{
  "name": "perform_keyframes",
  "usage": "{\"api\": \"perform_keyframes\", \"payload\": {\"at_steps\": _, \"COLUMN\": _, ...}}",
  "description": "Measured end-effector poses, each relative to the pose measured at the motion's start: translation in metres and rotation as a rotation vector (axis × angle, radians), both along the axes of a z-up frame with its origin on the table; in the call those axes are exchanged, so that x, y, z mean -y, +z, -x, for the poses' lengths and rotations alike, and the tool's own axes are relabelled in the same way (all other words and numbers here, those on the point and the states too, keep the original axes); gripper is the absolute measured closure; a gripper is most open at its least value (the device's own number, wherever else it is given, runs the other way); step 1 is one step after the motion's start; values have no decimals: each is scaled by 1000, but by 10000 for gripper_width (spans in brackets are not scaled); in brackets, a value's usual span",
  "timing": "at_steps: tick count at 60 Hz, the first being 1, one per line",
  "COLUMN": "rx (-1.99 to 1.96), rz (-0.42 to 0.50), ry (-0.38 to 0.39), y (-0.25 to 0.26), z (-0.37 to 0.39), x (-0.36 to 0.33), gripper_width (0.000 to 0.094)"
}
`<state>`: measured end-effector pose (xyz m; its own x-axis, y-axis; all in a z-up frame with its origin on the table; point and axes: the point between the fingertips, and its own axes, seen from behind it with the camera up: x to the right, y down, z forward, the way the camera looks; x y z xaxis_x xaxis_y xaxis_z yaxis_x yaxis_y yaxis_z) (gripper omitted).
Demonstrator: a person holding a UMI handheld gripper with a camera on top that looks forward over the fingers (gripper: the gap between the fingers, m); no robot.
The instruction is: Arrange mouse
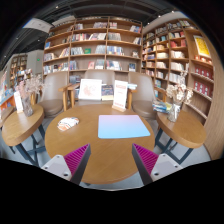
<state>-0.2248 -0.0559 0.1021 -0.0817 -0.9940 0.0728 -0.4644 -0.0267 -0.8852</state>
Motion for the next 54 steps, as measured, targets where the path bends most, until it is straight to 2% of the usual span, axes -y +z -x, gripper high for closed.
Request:
{"api": "perform_keyframes", "payload": {"at_steps": 9, "rx": -6, "rz": -6, "ry": 37, "y": -4, "z": -14, "x": -37, "gripper_width": 79}}
{"api": "perform_keyframes", "payload": {"at_steps": 18, "rx": -13, "rz": -76, "ry": 100, "y": -9, "z": -29, "x": -101, "gripper_width": 82}}
{"api": "perform_keyframes", "payload": {"at_steps": 32, "rx": -23, "rz": -91, "ry": 147, "y": -23, "z": -56, "x": -181, "gripper_width": 79}}
{"api": "perform_keyframes", "payload": {"at_steps": 54, "rx": -69, "rz": -49, "ry": 111, "y": -69, "z": -130, "x": -232, "gripper_width": 85}}
